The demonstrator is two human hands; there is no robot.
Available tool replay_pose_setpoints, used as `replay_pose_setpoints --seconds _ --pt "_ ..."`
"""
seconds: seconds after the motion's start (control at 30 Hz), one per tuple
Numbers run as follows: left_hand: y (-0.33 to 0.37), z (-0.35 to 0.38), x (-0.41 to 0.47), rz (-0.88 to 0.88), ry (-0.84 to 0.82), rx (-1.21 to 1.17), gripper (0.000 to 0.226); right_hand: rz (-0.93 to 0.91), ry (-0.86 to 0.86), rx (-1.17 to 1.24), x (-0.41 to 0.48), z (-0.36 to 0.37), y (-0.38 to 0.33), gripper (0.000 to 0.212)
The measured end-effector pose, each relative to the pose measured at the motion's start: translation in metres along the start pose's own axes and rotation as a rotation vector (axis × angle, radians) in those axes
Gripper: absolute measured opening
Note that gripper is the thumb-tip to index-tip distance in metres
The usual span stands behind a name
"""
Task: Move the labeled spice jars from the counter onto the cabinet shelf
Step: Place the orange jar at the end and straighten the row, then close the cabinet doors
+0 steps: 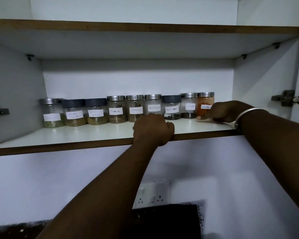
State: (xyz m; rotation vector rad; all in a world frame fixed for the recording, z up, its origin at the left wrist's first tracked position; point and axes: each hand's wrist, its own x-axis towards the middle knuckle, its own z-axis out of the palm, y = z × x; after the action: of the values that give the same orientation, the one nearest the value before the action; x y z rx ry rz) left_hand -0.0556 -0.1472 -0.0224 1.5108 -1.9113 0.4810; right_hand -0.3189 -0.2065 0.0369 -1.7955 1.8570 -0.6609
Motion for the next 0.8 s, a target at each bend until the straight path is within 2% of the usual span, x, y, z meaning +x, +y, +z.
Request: replay_pose_setpoints --seconds 0.03,0.07,0.13,0.23,0.27,0.33,0.5,0.57,0.67,0.73,0.8 --pt "0.001 0.0 0.001 -0.013 -0.016 -0.01 0.046 -0.036 -0.024 -0.043 -0.011 0.009 -0.01 0.036" --pt "0.001 -0.003 -0.002 -0.031 -0.032 -0.025 0.049 -0.061 -0.052 -0.093 -0.027 0.019 -0.021 0.048" --pt "0.0 -0.009 -0.003 -0.069 -0.047 -0.124 0.051 -0.115 -0.085 -0.203 -0.047 0.039 -0.041 0.091" --pt "-0.007 -0.026 -0.012 -0.108 -0.004 -0.491 0.035 -0.292 -0.108 -0.341 -0.083 0.073 -0.067 0.113" --pt "-0.01 -0.03 -0.015 -0.109 0.012 -0.627 0.03 -0.31 -0.082 -0.317 -0.091 0.082 -0.073 0.114" --pt "-0.018 -0.04 -0.027 -0.122 0.038 -0.835 0.026 -0.347 0.026 -0.193 -0.114 0.101 -0.082 0.098" --pt "-0.039 -0.066 -0.079 -0.133 0.157 -1.014 0.024 -0.551 0.209 0.208 -0.16 0.15 -0.095 0.066" --pt "-0.047 -0.081 -0.104 -0.163 0.18 -1.11 0.032 -0.66 0.241 0.382 -0.18 0.175 -0.101 0.06" --pt "-0.056 -0.108 -0.149 -0.135 0.215 -1.201 0.05 -0.828 0.195 0.616 -0.218 0.212 -0.115 0.041" --pt "-0.061 -0.129 -0.182 -0.108 0.27 -1.241 0.055 -0.92 0.149 0.717 -0.246 0.236 -0.127 0.047" --pt "-0.067 -0.15 -0.212 -0.098 0.321 -1.24 0.056 -0.983 0.131 0.798 -0.27 0.257 -0.141 0.065"
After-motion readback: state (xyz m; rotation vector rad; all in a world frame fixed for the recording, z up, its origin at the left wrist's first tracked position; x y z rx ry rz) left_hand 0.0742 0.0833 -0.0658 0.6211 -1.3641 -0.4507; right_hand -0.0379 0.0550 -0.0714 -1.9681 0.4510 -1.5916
